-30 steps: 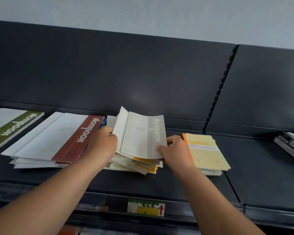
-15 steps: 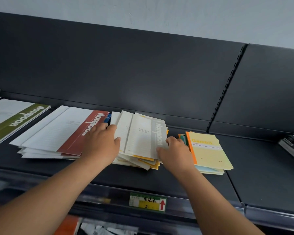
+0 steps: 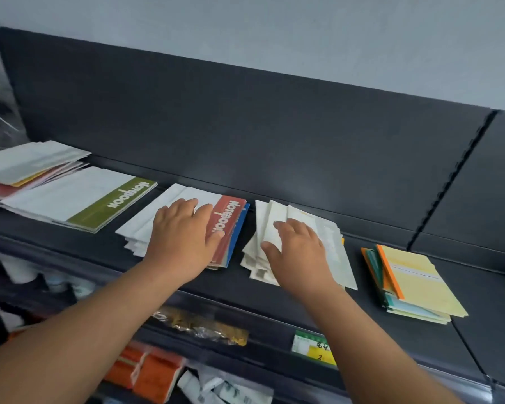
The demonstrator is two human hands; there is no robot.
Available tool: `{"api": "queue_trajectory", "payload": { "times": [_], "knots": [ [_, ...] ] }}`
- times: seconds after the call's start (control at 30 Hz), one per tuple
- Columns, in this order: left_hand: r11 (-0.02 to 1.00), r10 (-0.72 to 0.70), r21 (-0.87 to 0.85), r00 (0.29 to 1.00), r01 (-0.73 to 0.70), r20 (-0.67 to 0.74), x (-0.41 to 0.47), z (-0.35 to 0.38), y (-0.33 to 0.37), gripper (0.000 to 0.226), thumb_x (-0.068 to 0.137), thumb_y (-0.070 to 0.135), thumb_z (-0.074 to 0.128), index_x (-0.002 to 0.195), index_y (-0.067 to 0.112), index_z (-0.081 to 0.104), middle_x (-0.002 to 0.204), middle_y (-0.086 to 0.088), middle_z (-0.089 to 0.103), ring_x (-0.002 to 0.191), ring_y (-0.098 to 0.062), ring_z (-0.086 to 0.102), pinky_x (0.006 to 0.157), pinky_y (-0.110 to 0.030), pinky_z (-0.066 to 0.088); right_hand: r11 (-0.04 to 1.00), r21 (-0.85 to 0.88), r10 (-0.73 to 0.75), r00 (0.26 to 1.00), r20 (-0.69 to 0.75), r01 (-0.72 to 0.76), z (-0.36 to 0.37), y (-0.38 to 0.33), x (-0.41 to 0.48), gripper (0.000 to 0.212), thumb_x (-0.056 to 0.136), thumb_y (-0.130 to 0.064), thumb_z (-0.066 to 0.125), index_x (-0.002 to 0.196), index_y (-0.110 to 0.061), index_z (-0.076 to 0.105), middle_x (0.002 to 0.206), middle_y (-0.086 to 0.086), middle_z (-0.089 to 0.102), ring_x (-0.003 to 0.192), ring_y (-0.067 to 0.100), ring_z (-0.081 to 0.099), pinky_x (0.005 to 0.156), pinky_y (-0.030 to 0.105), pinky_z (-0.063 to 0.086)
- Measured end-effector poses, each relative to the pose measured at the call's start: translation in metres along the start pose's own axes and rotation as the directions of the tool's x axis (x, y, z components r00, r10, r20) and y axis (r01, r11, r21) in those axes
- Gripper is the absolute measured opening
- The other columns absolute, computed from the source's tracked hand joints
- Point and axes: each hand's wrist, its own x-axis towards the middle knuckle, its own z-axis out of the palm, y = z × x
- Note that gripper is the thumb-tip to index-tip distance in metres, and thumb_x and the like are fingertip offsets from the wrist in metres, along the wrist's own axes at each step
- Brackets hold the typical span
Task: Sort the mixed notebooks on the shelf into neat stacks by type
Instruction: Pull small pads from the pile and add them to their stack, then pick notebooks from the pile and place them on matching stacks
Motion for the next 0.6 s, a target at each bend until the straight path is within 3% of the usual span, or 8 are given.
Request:
{"api": "queue_trajectory", "payload": {
  "times": [0.13,0.27,0.4,0.6],
  "knots": [
    [0.998,-0.048,0.046,0.999,0.047,0.013,-0.015,-0.021,-0.072,0.058,0.096,0.052,0.040,0.146,0.022,0.034,0.152,-0.007,0.034,0.139,-0.026,0.028,0.114,-0.044,0.020,0.998,0.010,-0.067,0.998,0.000,0.067,0.018,-0.069,0.004,0.050,0.099,-0.042,0.047,0.143,-0.019,0.043,0.151,0.002,0.038,0.142,0.024,0.028,0.116,0.038,0.022],
    [0.990,-0.114,0.082,0.994,0.113,0.003,-0.030,-0.045,-0.149,0.059,0.094,0.054,0.041,0.144,0.022,0.036,0.147,-0.005,0.040,0.134,-0.025,0.035,0.111,-0.043,0.024,0.993,0.037,-0.114,0.993,0.026,0.113,0.039,-0.142,0.007,0.053,0.098,-0.044,0.046,0.146,-0.021,0.040,0.154,0.002,0.035,0.143,0.025,0.027,0.117,0.040,0.022],
    [0.981,-0.166,0.103,0.986,0.164,0.002,-0.045,-0.064,-0.222,0.059,0.095,0.053,0.040,0.145,0.023,0.034,0.150,-0.005,0.036,0.138,-0.025,0.030,0.112,-0.043,0.020,0.984,0.064,-0.167,0.985,0.048,0.164,0.064,-0.210,0.009,0.054,0.099,-0.045,0.044,0.147,-0.021,0.038,0.155,0.002,0.034,0.144,0.024,0.027,0.117,0.039,0.021],
    [0.969,-0.214,0.126,0.977,0.210,0.020,-0.053,-0.078,-0.310,0.060,0.094,0.055,0.039,0.144,0.021,0.036,0.148,-0.005,0.039,0.138,-0.025,0.031,0.112,-0.042,0.023,0.969,0.159,-0.205,0.974,0.095,0.188,0.097,-0.290,0.015,0.055,0.099,-0.045,0.047,0.146,-0.018,0.040,0.152,0.002,0.039,0.141,0.023,0.033,0.116,0.041,0.029]
  ]
}}
